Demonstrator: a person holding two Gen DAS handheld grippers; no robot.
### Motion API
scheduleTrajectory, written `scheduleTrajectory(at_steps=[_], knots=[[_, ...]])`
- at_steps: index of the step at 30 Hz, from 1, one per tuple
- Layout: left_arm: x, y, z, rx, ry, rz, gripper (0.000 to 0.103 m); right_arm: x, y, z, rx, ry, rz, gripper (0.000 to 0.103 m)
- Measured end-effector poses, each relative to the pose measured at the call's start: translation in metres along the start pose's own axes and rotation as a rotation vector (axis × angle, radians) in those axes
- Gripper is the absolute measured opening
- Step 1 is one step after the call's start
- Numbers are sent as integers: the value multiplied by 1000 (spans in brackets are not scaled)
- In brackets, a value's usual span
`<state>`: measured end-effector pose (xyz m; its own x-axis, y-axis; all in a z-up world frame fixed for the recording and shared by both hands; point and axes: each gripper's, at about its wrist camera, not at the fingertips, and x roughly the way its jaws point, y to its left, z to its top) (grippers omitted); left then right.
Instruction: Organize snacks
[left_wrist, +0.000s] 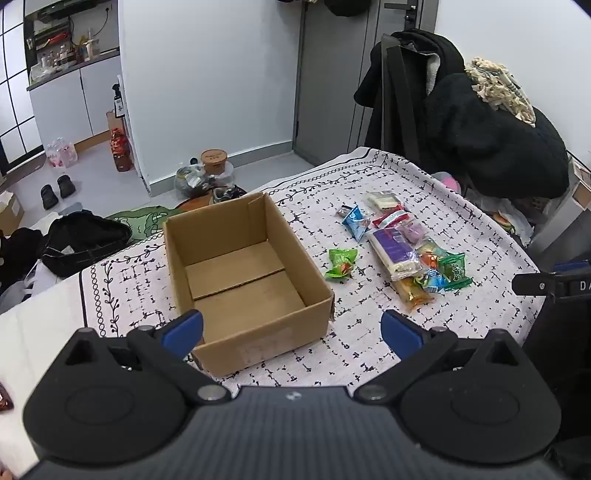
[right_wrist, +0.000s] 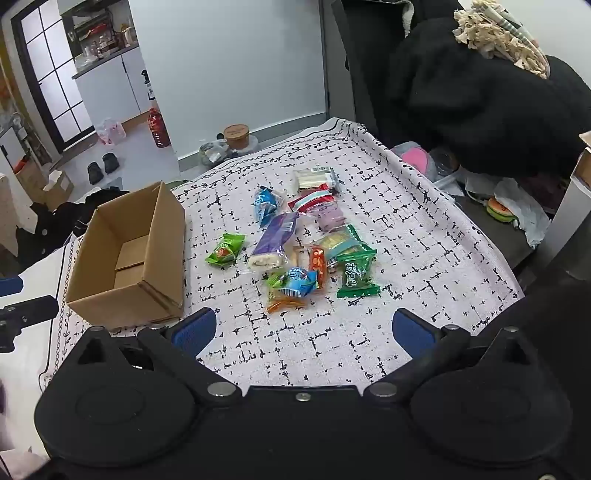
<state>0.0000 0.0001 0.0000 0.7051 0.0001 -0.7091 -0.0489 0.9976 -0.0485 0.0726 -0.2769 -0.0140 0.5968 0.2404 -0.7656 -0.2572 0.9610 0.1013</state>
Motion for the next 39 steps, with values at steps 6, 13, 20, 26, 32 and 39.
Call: scheduleTrajectory(at_steps=[6, 13, 20, 26, 32, 39], knots=[[-2, 4, -4, 10, -1, 10, 102, -1, 0, 0, 3, -9, -7, 103], [-3, 4, -1, -4, 0, 5, 102, 1, 0, -2, -5, -1, 6, 103], [-3, 5, -1, -12, 0, 7, 102, -3, 5, -1, -20, -12, 0, 103], [-3, 5, -1, -17, -2, 7, 102, -5, 5, 0, -24, -12, -2, 103], [-3, 4, 0, -16, 2, 8, 102, -5, 6, 1, -30, -15, -1, 103], [-4, 5, 1, -20, 2, 5, 102, -6, 7, 0, -32, -17, -1, 103]])
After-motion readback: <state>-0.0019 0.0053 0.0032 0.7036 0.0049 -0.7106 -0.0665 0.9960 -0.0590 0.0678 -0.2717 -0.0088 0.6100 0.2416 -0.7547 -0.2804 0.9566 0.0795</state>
